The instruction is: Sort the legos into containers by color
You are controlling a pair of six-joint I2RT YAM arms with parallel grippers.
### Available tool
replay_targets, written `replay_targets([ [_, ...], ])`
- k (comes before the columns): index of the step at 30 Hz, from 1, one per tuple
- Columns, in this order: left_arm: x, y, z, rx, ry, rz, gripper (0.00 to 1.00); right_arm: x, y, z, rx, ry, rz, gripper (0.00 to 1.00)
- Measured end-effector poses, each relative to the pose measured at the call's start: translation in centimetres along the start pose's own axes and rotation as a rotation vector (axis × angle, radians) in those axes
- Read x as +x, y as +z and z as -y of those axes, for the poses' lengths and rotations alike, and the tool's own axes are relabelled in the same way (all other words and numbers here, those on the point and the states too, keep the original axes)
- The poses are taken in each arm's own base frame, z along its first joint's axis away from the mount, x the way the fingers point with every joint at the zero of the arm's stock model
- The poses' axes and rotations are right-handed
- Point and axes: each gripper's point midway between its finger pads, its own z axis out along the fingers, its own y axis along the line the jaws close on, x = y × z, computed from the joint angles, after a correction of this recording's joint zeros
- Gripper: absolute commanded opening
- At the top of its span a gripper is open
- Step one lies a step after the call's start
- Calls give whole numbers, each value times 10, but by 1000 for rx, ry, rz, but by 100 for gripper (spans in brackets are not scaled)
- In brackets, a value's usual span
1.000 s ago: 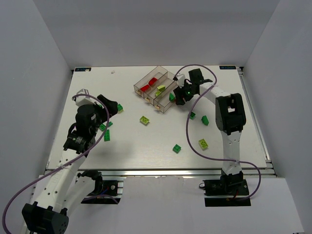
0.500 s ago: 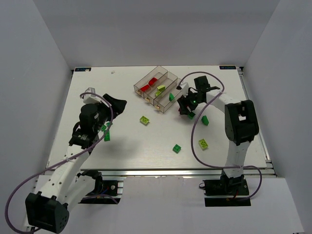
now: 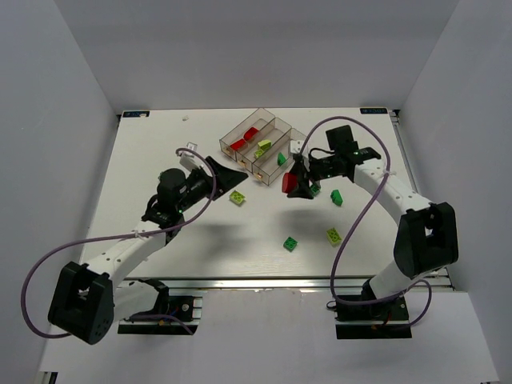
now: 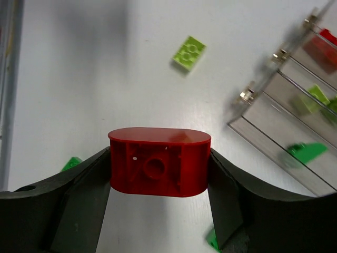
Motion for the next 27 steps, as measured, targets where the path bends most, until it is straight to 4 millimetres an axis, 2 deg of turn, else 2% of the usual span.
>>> replay_targets([
  [5,25,12,15,64,-9,-67,90,-5,20,-28,-90,-49,8,16],
  [16,72,34,24,91,-10,-190,89,-34,33,-51,-136,-117,50,16],
  [24,80,45,31,100,7,-210,86,-52,39,-64,-150,-132,86,16],
  [25,81,46,31,100,8,-212,81,-52,40,-65,-151,-127,86,16],
  [27,83,46,30,98,11,-215,77,-52,41,-66,-149,-122,88,16],
])
